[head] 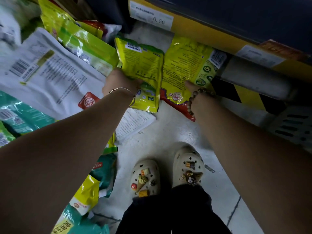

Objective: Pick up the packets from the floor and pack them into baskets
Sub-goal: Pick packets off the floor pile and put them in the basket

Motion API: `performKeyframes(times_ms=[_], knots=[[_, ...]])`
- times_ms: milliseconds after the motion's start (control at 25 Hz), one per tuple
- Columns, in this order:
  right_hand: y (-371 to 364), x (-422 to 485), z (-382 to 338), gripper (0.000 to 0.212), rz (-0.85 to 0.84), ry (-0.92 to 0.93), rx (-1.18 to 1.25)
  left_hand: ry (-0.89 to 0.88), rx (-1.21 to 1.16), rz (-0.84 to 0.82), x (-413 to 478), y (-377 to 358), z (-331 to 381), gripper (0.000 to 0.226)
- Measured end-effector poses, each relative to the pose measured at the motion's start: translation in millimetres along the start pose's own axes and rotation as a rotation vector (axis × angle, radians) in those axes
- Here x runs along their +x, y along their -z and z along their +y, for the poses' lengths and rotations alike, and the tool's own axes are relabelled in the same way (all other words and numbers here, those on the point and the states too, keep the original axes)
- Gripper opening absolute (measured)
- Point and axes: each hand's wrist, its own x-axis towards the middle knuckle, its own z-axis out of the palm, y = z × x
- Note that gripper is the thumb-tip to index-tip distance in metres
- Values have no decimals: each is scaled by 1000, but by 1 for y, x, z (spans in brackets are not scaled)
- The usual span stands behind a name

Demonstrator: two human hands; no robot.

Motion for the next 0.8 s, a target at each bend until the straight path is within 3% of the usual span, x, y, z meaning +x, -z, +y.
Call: performKeyframes(times_ms=[80, 440, 800], knots=[[3, -11, -1, 53, 52, -34, -156, -19, -22, -14, -8, 6, 2, 49], [2, -72, 68, 58, 346, 2, 97, -97, -36, 0, -61, 36, -11, 42], [11, -197, 93, 37, 458, 261, 133, -74, -291, 102, -150, 110, -25, 40]])
